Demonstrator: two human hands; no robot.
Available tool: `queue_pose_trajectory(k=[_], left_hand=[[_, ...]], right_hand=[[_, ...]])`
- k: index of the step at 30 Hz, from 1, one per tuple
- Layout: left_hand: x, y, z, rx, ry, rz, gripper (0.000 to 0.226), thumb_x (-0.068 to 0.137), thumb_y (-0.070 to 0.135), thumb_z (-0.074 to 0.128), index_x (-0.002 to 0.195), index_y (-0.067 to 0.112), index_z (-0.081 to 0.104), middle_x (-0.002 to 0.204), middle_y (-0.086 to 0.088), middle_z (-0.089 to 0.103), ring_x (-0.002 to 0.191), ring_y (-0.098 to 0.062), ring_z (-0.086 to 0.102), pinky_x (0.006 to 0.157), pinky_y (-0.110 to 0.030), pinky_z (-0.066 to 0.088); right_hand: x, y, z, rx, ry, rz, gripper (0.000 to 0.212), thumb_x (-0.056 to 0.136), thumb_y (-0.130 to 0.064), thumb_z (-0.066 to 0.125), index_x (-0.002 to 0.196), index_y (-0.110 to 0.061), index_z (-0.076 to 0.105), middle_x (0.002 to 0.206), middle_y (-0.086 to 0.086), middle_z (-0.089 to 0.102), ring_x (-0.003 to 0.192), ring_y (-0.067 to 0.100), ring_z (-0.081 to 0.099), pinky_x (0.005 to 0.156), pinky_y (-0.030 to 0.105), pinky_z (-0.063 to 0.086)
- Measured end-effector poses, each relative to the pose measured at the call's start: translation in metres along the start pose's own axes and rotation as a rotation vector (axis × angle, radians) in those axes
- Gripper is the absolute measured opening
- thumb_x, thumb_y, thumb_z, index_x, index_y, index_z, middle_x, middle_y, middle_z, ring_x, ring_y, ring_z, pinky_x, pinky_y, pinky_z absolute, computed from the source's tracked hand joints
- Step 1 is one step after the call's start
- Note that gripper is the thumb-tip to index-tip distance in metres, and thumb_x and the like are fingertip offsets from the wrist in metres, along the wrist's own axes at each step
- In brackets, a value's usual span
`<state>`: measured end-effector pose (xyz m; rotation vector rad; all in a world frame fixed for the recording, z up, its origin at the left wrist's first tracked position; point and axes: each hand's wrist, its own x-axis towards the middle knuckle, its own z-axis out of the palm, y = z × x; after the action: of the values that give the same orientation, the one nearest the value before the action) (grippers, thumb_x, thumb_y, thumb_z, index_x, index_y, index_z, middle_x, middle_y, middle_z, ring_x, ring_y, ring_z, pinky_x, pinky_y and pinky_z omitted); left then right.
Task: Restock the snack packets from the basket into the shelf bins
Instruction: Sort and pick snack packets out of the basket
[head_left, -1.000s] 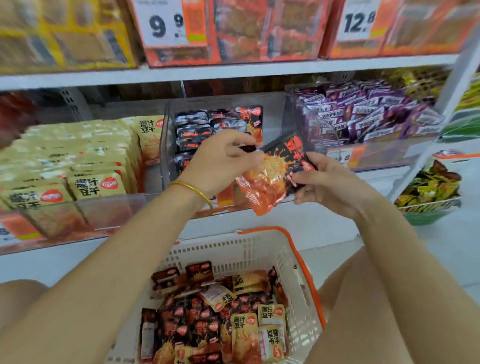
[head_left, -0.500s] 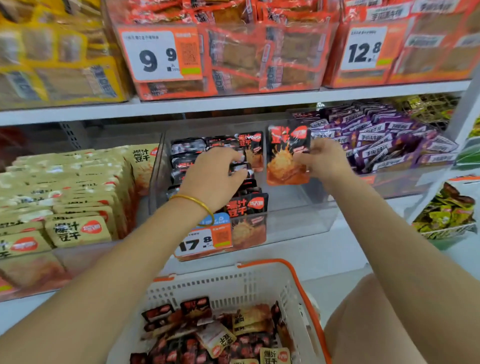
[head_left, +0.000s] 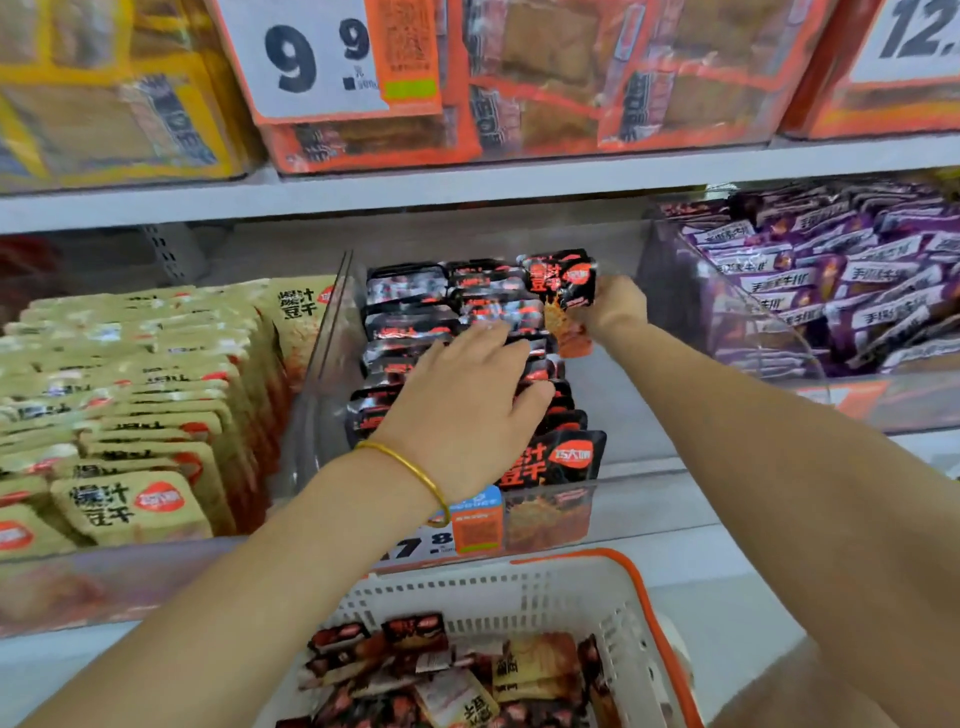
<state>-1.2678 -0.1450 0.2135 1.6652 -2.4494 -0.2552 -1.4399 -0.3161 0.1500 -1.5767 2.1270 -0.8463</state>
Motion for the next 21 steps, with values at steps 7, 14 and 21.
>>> queue_pose_trajectory(k=[7, 14, 21], left_hand=[[-0.004, 0.006, -0.005, -0.033, 0.015, 0.021, 0.054, 0.100, 0.041, 0.030, 0.149, 0.020, 0.023, 0.159, 0.004, 0.011, 0.145, -0.009, 0.002, 0.119, -0.037, 0.006], [-0.022, 0.009, -0.002, -0.105, 0.271, 0.171, 0.057, 0.088, 0.047, 0.028, 0.133, 0.020, 0.052, 0.144, 0.002, 0.044, 0.134, -0.016, 0.036, 0.109, -0.036, 0.024], [-0.101, 0.016, 0.034, -0.284, 0.390, 0.519, 0.024, 0.089, 0.013, 0.052, 0.106, 0.009, 0.068, 0.113, -0.001, 0.065, 0.104, -0.024, 0.057, 0.091, -0.037, 0.041]], right_hand=[[0.008, -0.005, 0.009, -0.035, 0.039, 0.012, 0.046, 0.080, -0.017, 0.074, 0.117, -0.001, 0.051, 0.122, 0.020, 0.058, 0.114, 0.034, 0.055, 0.090, 0.037, 0.045], [-0.006, -0.008, -0.014, 0.098, -0.050, 0.068, 0.047, 0.079, -0.022, 0.075, 0.109, -0.001, 0.046, 0.117, 0.019, 0.060, 0.108, 0.031, 0.061, 0.067, 0.031, 0.049], [-0.195, 0.002, -0.113, 0.598, -0.061, -0.243, 0.020, 0.086, 0.003, 0.062, 0.081, -0.014, 0.051, 0.066, 0.001, 0.053, 0.051, 0.003, 0.059, 0.045, 0.019, 0.050]])
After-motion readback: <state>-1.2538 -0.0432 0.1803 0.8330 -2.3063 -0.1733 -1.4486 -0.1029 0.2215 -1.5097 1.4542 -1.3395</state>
